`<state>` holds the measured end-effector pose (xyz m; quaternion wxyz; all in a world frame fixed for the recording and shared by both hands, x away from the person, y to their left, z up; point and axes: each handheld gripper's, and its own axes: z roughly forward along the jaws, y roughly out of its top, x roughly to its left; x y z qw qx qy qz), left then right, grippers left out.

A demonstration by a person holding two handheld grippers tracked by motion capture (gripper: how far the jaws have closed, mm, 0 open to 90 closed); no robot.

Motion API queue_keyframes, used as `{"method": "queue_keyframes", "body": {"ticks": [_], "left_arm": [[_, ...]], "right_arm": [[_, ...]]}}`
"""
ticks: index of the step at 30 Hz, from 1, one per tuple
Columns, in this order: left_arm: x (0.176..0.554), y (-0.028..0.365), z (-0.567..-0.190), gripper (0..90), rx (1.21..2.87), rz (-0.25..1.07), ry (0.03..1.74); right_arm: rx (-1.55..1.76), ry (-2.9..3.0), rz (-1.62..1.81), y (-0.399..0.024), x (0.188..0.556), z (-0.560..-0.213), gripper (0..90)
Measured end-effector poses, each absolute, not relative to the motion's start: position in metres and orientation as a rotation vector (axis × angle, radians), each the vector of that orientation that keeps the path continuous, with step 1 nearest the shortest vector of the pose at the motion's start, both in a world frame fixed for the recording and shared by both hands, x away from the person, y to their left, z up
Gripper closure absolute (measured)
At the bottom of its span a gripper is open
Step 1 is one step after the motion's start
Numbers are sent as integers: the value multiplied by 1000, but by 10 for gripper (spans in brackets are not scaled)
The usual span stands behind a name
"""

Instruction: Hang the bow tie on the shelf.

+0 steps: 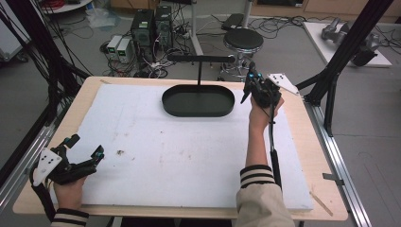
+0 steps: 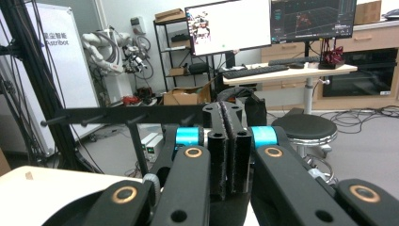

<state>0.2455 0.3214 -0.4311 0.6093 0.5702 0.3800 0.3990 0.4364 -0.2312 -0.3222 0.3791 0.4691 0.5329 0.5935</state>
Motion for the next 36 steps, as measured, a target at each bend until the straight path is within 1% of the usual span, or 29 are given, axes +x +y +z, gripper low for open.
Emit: {"method": "queue_keyframes", "body": {"ticks": [11, 16, 26, 32, 34, 35, 36], "left_arm": [[243, 325, -428, 66, 1296, 934, 878], [241, 326, -428, 66, 1283, 927, 878], [239, 327, -428, 66, 1272, 918, 879], [239, 326, -428, 66, 1277, 916, 878], [239, 326, -428, 66, 1281, 913, 876], [239, 325, -428, 66, 1281, 913, 877], [239, 325, -428, 66, 1281, 913, 877]], "right_arm": [[1192, 1384, 1476, -195, 464, -308, 891], [1199, 1402, 1471, -185, 473, -308, 891], [1209, 1514, 1387, -158, 487, -327, 889], [1208, 1552, 1357, -153, 491, -334, 885], [1202, 1564, 1356, -152, 492, -335, 861], [1207, 1568, 1360, -153, 492, -335, 814], [1211, 1571, 1363, -153, 493, -336, 744]]}}
